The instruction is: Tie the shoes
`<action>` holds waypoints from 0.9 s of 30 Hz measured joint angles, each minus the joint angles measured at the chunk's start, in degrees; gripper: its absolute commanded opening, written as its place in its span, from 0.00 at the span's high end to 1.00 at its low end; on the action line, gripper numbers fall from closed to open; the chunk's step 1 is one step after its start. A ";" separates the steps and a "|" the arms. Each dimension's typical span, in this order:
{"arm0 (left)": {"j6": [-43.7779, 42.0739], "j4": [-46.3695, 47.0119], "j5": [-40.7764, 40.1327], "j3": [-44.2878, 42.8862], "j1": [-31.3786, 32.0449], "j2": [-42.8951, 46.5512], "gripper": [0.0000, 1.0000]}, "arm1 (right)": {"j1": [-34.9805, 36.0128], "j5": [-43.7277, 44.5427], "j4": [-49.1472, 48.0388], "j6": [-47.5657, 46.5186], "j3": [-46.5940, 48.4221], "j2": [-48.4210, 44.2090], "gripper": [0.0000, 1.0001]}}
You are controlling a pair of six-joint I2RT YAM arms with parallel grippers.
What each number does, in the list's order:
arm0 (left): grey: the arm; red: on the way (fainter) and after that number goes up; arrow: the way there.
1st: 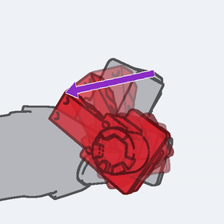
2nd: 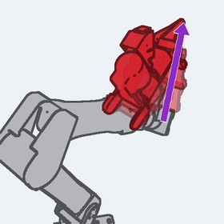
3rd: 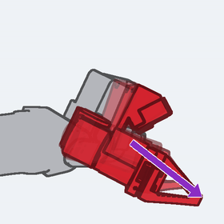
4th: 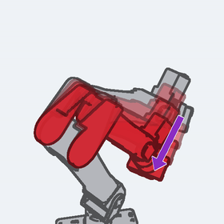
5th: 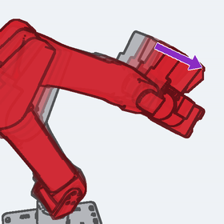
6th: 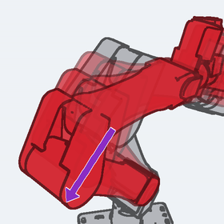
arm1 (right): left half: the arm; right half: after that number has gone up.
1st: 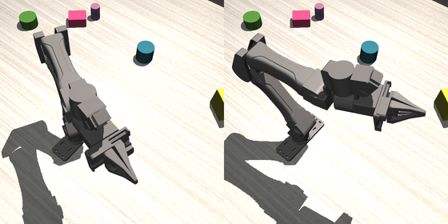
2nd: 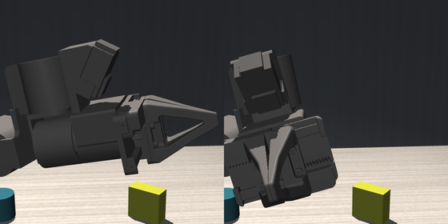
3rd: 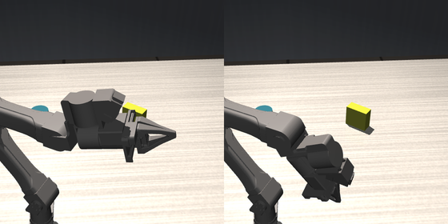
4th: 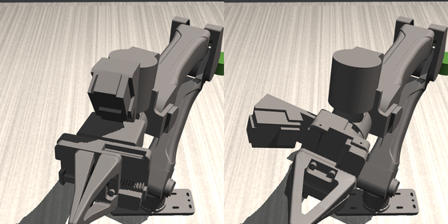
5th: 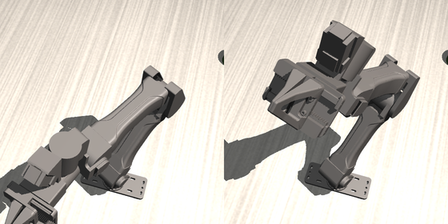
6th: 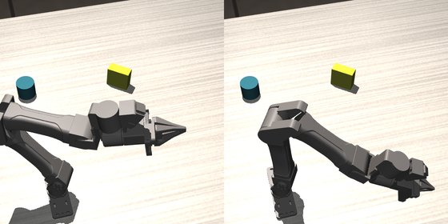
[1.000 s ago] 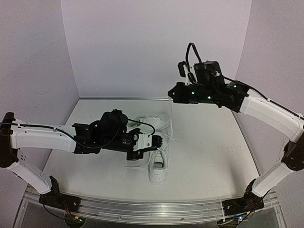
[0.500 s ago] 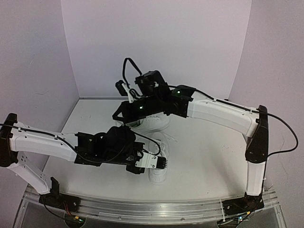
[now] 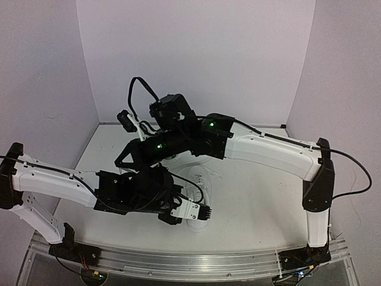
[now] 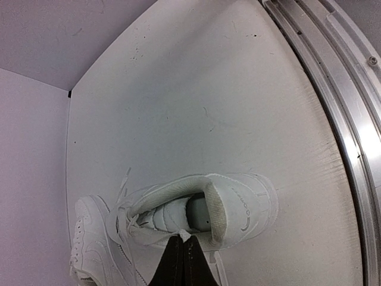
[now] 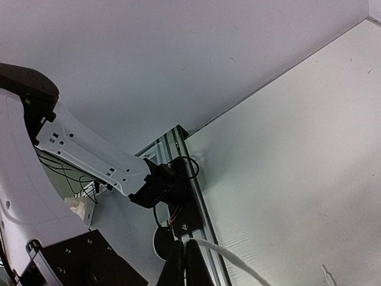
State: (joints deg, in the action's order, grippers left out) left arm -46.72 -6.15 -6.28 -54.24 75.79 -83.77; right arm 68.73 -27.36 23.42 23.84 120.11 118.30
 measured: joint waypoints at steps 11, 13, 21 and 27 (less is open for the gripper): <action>0.04 -0.16 -0.58 0.00 0.53 -1.16 1.00 | 0.33 0.00 -0.18 0.55 -1.57 0.03 0.42; 0.04 -0.35 -0.75 0.00 0.57 -1.20 1.00 | 0.41 0.83 -0.30 0.19 -2.15 -0.40 0.40; 1.27 -0.31 -0.48 0.00 0.54 -1.55 1.00 | -0.21 6.97 -0.34 -1.22 -8.74 -7.35 0.33; 6.73 -0.29 5.43 -0.31 -5.76 -1.66 1.00 | -4.16 15.05 -4.11 -2.10 -28.53 -28.82 0.35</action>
State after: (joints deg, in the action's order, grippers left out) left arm -39.99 -6.44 -0.85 -54.55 70.03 -85.43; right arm 64.57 -12.31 19.31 21.74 91.58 89.49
